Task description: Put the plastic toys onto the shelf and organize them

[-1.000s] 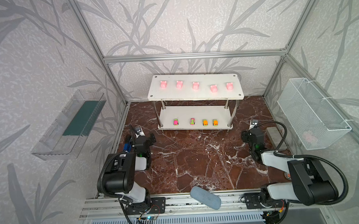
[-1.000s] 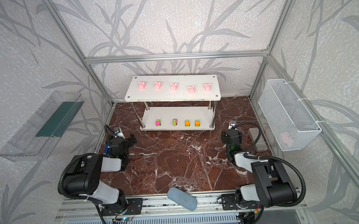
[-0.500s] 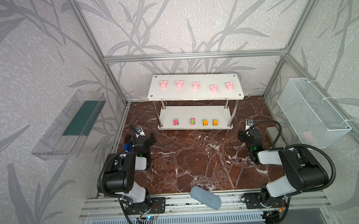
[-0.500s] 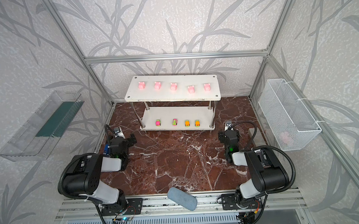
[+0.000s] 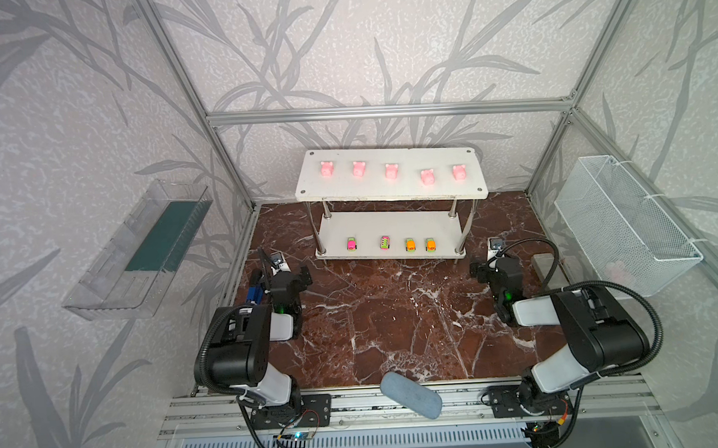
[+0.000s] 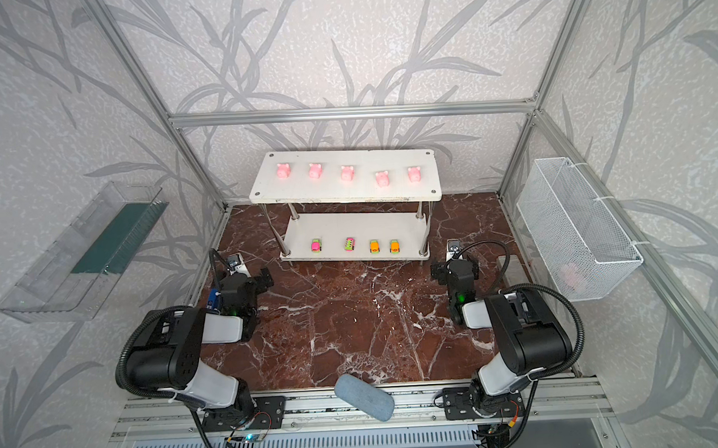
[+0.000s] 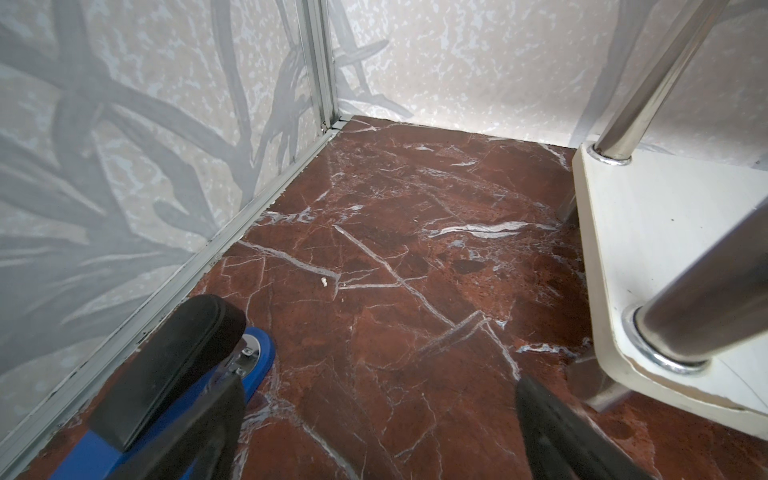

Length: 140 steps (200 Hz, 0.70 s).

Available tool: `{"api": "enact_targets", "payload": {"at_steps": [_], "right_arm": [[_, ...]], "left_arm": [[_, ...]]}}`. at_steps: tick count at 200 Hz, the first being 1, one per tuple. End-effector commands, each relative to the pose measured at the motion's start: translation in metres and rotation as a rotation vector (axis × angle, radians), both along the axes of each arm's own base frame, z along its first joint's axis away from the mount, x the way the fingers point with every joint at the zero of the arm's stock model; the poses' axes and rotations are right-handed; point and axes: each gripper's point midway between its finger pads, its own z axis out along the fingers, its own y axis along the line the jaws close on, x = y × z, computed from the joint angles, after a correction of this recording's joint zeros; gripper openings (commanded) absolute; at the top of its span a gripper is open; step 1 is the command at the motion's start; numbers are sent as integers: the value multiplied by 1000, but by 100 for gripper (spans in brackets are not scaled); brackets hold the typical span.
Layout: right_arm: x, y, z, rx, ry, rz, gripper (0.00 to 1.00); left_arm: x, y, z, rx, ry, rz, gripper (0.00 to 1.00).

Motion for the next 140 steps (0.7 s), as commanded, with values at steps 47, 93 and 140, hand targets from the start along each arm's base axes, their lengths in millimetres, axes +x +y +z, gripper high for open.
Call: {"api": "enact_targets", "payload": {"at_steps": [47,93,140], "right_arm": [[2,2,10,-4,-61,4,99],[2,3,11,-11,-70,9,99],[2,3,11,-12,-69,9,99]], "left_arm": [[5,1,9,23,-28,-9,99],[5,1,9,22,-28,-9,99],[6,0,8,26,-17,-11,99]]}}
